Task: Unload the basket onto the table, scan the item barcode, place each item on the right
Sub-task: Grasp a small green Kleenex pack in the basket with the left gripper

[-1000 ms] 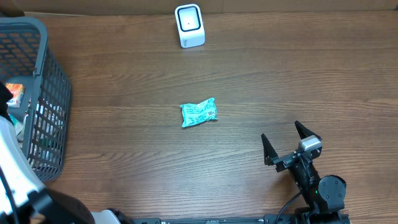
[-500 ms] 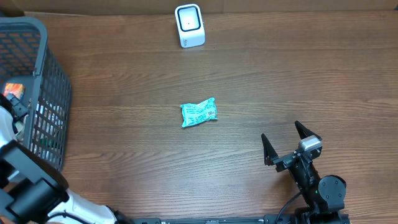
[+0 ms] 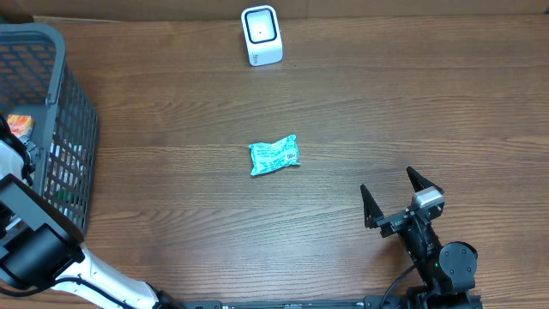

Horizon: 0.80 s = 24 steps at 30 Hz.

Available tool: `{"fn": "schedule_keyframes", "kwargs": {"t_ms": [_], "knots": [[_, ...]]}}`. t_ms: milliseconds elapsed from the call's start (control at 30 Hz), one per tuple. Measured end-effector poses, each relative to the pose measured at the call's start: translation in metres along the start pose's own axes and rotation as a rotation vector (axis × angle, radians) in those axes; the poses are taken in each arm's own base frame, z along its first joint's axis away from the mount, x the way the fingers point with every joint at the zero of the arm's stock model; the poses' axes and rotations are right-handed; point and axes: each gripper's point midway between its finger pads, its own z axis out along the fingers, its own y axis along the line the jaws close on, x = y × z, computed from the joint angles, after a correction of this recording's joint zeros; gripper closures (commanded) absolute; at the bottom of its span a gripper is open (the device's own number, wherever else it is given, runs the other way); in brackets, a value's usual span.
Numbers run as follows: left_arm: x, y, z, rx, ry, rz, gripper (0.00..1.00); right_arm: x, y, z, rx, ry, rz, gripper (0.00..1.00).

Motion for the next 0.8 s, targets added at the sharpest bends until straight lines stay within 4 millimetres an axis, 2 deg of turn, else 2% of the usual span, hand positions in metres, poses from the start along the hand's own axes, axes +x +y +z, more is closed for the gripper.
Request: {"fn": "schedule_keyframes", "kwargs": {"t_ms": [67, 267, 600, 633, 667, 700, 733, 800], "knots": [[0.001, 0.002, 0.003, -0.003, 0.002, -0.004, 0.52, 0.000, 0.000, 0.000, 0.000, 0.000, 0.000, 0.00], [0.002, 0.004, 0.007, -0.016, 0.011, 0.000, 0.53, 0.000, 0.000, 0.000, 0.000, 0.000, 0.000, 0.00], [0.001, 0.011, 0.015, -0.031, 0.028, -0.009, 0.46, 0.000, 0.000, 0.000, 0.000, 0.000, 0.000, 0.00], [0.001, 0.013, 0.015, -0.032, 0.030, -0.012, 0.53, 0.000, 0.000, 0.000, 0.000, 0.000, 0.000, 0.00], [0.001, 0.014, 0.015, -0.033, 0.031, -0.013, 0.65, 0.000, 0.000, 0.000, 0.000, 0.000, 0.000, 0.00], [0.001, 0.016, 0.016, -0.038, 0.033, -0.014, 0.83, 0.000, 0.000, 0.000, 0.000, 0.000, 0.000, 0.00], [0.001, 0.019, 0.016, -0.048, 0.036, -0.012, 0.96, 0.000, 0.000, 0.000, 0.000, 0.000, 0.000, 0.00], [0.001, 0.029, 0.016, -0.074, 0.039, -0.021, 0.96, 0.000, 0.000, 0.000, 0.000, 0.000, 0.000, 0.00]]}}
